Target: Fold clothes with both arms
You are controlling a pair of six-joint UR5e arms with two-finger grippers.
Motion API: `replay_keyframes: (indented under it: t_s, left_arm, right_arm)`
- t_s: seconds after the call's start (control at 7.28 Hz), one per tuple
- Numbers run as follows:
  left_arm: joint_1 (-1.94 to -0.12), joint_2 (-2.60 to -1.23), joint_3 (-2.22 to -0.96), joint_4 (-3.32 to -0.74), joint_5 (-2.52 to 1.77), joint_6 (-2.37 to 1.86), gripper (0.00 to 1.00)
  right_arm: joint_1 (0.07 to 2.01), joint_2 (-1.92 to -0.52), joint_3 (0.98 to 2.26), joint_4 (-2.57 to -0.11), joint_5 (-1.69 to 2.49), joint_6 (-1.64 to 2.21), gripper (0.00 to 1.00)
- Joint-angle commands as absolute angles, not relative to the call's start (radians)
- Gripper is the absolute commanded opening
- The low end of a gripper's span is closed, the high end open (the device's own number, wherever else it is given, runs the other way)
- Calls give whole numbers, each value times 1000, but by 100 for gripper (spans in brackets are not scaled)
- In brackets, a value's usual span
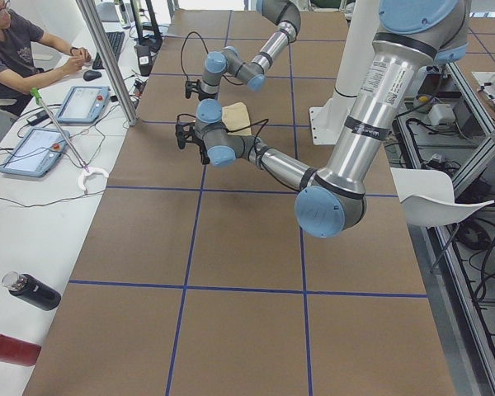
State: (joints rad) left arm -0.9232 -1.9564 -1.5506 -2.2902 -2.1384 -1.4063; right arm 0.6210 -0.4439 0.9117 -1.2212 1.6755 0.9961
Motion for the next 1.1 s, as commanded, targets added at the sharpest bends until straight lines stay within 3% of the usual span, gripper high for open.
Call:
replay_keyframes:
  t_s: [0.0, 0.27, 0.69, 0.96]
  left_arm:
    - [-933, -1956, -1549, -2290, -2137, -1378, 99]
    - [-977, -1941, -1558, -2292, -2138, -1318, 99]
    - [-1043, -1872, -1581, -2281, -2027, -1241, 99]
    - [-1045, -1867, -1583, -2296, -1914, -1197, 99]
  right_arm:
    - [652, -437, 893, -1197, 1666, 994, 99]
    - [704, -463, 948, -1218, 1737, 974, 99]
    - [831, -587, 1168, -1484, 1926, 974, 99]
    - [903, -787, 1418, -1519, 1930, 965, 100]
